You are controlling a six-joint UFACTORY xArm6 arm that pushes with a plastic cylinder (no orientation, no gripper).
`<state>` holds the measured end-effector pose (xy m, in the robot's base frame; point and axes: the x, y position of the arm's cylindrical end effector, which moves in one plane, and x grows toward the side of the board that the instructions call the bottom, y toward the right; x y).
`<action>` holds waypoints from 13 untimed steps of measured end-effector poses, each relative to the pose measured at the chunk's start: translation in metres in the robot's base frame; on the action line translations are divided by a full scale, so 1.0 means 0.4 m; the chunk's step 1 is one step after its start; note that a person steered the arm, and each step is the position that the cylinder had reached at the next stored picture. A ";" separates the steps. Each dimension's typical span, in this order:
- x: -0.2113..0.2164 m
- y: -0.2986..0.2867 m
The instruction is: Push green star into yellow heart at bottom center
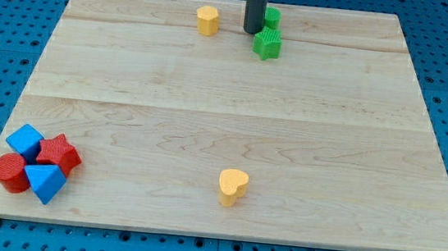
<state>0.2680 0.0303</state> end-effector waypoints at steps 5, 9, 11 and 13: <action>0.063 0.254; 0.176 0.203; 0.301 0.160; 0.424 0.150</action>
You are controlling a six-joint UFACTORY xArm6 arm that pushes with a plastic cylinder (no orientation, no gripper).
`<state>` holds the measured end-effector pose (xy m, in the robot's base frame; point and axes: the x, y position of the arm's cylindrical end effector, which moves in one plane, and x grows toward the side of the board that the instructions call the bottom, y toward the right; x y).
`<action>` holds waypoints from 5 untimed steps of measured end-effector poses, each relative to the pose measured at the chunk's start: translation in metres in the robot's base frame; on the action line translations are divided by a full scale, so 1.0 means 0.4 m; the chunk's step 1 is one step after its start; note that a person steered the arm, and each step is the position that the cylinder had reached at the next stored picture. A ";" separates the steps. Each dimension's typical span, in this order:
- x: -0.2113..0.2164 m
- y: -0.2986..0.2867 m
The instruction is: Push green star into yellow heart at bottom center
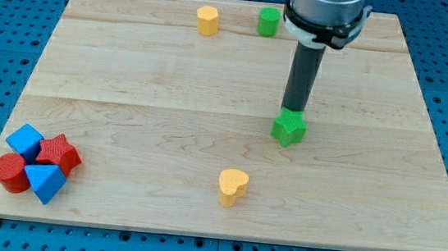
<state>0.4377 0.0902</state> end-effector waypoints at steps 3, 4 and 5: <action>0.140 -0.009; 0.192 -0.009; 0.204 0.000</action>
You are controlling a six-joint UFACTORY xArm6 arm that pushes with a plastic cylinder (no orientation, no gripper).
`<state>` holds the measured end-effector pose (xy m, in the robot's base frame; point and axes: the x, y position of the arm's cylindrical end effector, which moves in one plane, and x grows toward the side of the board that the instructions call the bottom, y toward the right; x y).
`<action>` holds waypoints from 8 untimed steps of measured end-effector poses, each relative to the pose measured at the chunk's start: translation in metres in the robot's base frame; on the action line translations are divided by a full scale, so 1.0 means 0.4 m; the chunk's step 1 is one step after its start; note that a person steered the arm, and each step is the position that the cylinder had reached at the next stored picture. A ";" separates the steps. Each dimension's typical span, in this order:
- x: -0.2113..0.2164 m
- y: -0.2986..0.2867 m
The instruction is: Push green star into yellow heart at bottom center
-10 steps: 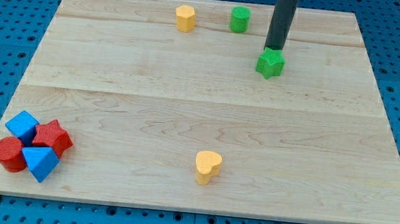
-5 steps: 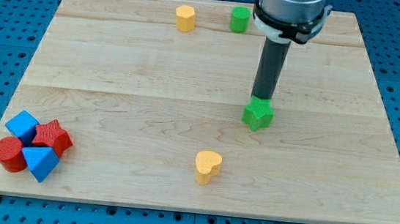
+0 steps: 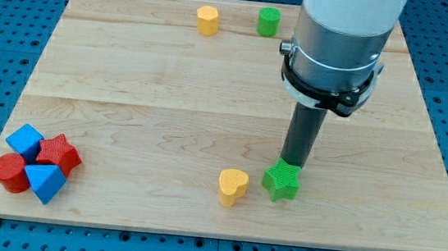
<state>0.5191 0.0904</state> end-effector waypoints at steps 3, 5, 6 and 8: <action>0.072 -0.002; 0.085 -0.049; 0.100 -0.062; 0.069 -0.035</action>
